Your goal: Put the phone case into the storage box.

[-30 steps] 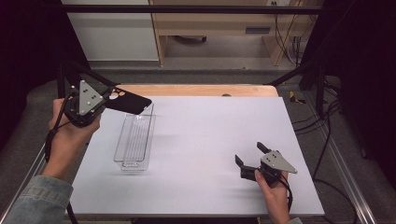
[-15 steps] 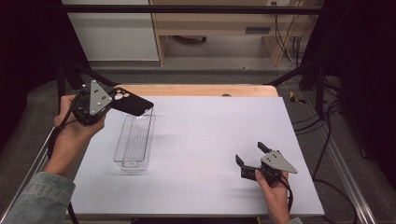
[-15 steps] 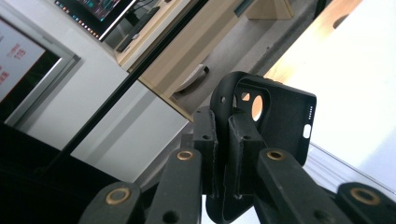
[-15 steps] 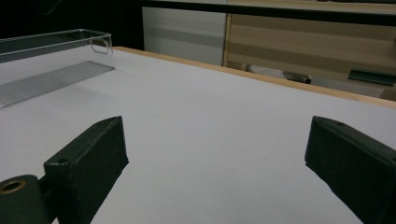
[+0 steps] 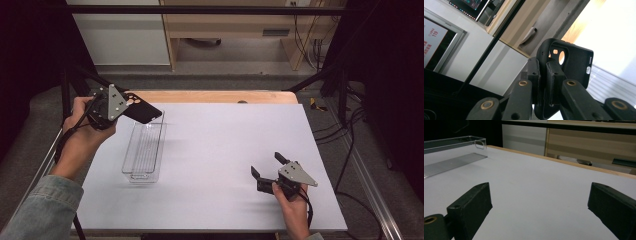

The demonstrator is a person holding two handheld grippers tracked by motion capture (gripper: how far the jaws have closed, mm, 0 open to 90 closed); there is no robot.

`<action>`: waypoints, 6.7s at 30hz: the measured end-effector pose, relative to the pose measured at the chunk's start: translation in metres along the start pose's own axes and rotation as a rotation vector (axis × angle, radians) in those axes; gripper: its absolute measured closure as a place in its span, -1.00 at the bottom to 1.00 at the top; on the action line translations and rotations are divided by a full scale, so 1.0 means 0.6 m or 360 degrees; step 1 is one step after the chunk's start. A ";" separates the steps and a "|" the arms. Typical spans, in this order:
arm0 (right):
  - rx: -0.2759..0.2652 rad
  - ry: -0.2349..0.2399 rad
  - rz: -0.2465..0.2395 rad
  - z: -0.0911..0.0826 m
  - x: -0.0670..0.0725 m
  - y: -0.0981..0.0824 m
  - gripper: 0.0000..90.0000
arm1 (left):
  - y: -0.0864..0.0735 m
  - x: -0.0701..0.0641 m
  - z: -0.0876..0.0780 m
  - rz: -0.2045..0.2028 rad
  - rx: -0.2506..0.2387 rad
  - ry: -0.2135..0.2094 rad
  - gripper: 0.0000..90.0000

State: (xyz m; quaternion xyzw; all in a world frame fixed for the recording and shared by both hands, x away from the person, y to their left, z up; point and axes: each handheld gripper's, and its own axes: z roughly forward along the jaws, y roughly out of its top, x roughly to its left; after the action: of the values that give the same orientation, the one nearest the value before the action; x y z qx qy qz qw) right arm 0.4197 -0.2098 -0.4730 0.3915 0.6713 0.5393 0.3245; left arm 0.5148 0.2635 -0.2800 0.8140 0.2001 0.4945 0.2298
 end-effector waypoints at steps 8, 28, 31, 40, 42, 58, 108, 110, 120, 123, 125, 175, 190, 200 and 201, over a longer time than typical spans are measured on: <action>-0.0009 0.0002 -0.0011 -0.005 0.004 -0.003 -0.88 | -0.001 0.002 0.014 0.0012 0.0003 0.0032 0.84; -0.0021 0.0067 -0.0019 0.001 0.012 0.001 -0.93 | 0.005 0.004 0.019 0.0048 0.0006 0.0007 0.84; -0.0025 0.0075 -0.0031 0.000 0.011 0.001 -0.93 | 0.006 0.004 0.022 0.0056 0.0041 -0.0003 0.84; -0.0028 0.0070 -0.0039 0.001 0.013 0.002 -0.93 | 0.018 0.002 0.026 0.0131 0.0041 -0.0012 0.84; -0.0030 0.0069 -0.0047 0.003 0.012 0.003 -0.93 | 0.018 0.003 0.026 0.0140 0.0046 -0.0014 0.84; -0.0038 0.0070 -0.0066 0.000 0.012 0.001 -0.91 | 0.012 -0.008 0.058 0.0290 0.0123 -0.0035 0.84; -0.0037 0.0048 -0.0089 0.001 0.014 -0.002 -0.89 | -0.013 -0.032 0.152 0.0452 0.0237 -0.0166 0.84; -0.0037 0.0047 -0.0093 0.001 0.014 -0.002 -0.89 | -0.014 -0.033 0.153 0.0454 0.0237 -0.0170 0.84; -0.0034 0.0045 -0.0095 0.001 0.014 -0.002 -0.89 | -0.015 -0.034 0.150 0.0470 0.0234 -0.0190 0.84; -0.0031 0.0046 -0.0094 0.002 0.014 -0.003 -0.89 | -0.016 -0.034 0.152 0.0450 0.0230 -0.0192 0.84; -0.0021 0.0050 -0.0093 0.003 0.015 -0.004 -0.89 | -0.015 -0.036 0.154 0.0450 0.0230 -0.0194 0.84; -0.0021 0.0041 -0.0088 0.004 0.010 -0.004 -0.89 | -0.010 -0.037 0.179 0.0544 0.0263 -0.0272 0.84; -0.0022 0.0041 -0.0087 0.004 0.011 -0.003 -0.89 | -0.004 -0.033 0.180 0.0568 0.0264 -0.0290 0.84; -0.0011 0.0046 -0.0087 0.005 0.011 -0.005 -0.88 | 0.002 -0.032 0.187 0.0587 0.0265 -0.0335 0.84; -0.0010 0.0046 -0.0086 0.005 0.011 -0.005 -0.88 | 0.002 -0.032 0.189 0.0587 0.0261 -0.0338 0.84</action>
State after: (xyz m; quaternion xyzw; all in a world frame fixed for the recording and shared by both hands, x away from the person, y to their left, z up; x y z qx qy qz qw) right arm 0.4188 -0.2028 -0.4766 0.3643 0.6845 0.5381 0.3305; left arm 0.6082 0.2316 -0.3391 0.9003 0.0620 0.4218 0.0883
